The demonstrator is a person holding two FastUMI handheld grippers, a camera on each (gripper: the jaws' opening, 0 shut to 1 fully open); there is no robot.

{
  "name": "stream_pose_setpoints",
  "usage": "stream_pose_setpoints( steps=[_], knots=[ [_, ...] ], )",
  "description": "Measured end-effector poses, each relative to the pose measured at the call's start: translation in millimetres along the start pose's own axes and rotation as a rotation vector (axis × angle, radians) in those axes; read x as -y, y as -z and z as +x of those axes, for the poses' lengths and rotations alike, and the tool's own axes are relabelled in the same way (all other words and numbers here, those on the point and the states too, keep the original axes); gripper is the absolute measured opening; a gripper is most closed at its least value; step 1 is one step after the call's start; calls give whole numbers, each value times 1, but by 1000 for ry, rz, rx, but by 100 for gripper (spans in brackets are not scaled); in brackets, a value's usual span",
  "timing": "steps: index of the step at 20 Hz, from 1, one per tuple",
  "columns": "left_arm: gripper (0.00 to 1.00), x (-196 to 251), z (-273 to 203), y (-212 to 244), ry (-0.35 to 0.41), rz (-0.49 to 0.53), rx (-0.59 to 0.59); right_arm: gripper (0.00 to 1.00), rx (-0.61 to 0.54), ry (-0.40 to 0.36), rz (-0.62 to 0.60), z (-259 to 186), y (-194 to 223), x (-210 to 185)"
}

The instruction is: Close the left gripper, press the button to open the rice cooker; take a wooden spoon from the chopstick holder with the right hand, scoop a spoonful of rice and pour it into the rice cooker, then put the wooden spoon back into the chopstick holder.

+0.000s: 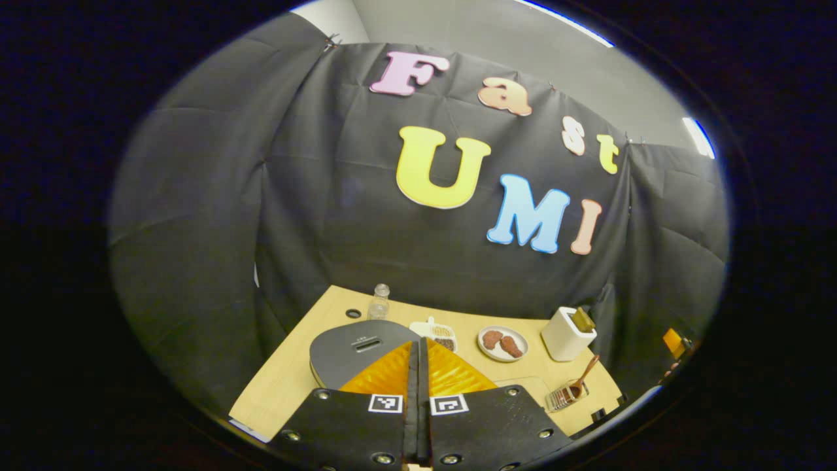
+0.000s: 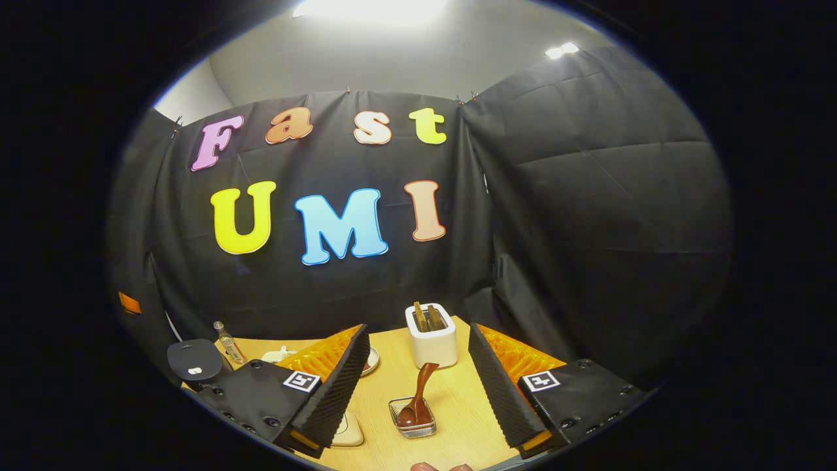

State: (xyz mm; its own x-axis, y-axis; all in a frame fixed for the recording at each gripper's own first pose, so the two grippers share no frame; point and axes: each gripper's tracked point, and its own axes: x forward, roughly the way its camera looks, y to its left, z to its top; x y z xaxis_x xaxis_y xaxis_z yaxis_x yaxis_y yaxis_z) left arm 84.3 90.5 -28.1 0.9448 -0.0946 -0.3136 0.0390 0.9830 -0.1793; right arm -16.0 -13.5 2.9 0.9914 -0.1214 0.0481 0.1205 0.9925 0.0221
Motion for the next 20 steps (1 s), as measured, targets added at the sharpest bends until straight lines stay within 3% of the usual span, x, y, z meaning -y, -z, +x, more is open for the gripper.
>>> stream_pose_setpoints(
  steps=[4,10,20],
  knots=[
    [1,11,44,39,61,-24,-166,96,-7,38,-10,-11,5,13],
    [1,22,92,110,90,-18,-354,96,-39,69,-13,-18,14,23],
    [1,28,114,161,100,-54,-455,96,-79,68,-27,-20,25,26]
  ],
)
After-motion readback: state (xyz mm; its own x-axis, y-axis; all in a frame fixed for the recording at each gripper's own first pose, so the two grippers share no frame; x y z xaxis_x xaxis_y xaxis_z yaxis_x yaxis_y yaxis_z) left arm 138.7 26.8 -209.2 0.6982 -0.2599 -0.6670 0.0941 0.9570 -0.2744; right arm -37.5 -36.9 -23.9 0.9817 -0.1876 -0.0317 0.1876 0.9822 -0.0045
